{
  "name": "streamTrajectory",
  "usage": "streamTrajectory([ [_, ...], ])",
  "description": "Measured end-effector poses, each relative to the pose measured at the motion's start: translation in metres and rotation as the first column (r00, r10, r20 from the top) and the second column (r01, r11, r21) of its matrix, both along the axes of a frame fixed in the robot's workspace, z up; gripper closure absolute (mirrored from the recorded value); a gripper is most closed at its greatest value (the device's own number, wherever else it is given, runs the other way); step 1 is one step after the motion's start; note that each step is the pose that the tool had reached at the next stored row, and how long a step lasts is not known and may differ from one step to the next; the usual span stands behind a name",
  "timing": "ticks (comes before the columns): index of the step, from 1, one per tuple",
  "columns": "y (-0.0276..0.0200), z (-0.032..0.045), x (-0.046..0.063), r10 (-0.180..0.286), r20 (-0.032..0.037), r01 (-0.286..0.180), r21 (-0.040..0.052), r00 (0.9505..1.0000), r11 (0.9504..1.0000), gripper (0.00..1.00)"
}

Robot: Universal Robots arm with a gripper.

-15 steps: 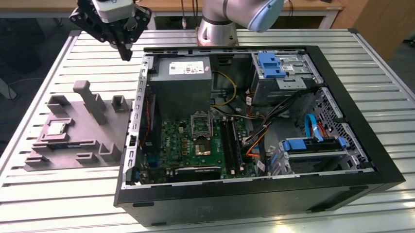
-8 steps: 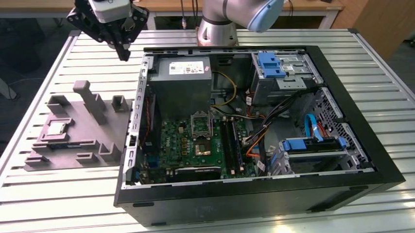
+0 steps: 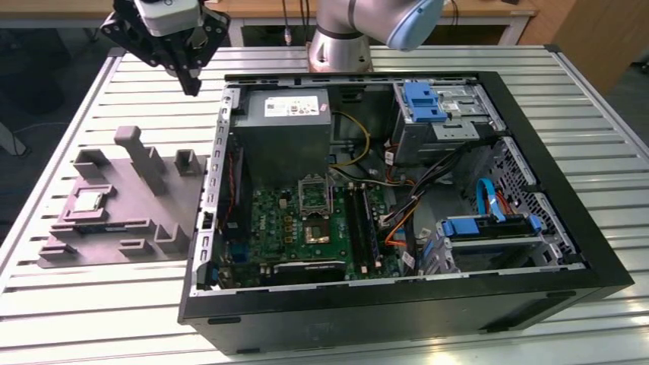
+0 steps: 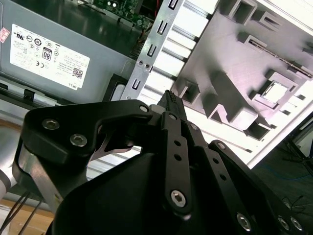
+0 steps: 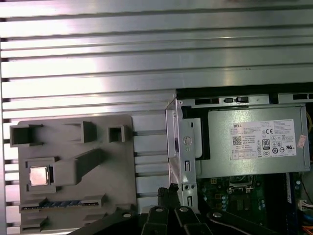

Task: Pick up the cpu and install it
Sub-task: 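Reach for the cpu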

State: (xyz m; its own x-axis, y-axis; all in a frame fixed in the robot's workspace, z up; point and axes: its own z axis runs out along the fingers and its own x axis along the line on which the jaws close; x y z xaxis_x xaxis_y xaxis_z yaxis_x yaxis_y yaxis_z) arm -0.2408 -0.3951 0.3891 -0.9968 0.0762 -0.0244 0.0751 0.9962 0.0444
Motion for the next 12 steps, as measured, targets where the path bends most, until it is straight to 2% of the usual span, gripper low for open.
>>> streamTrajectory([
  [12,0.0,-0.0003,-0.0036,0.0,-0.0001,0.0,0.0,1.0,1.0,0.89],
])
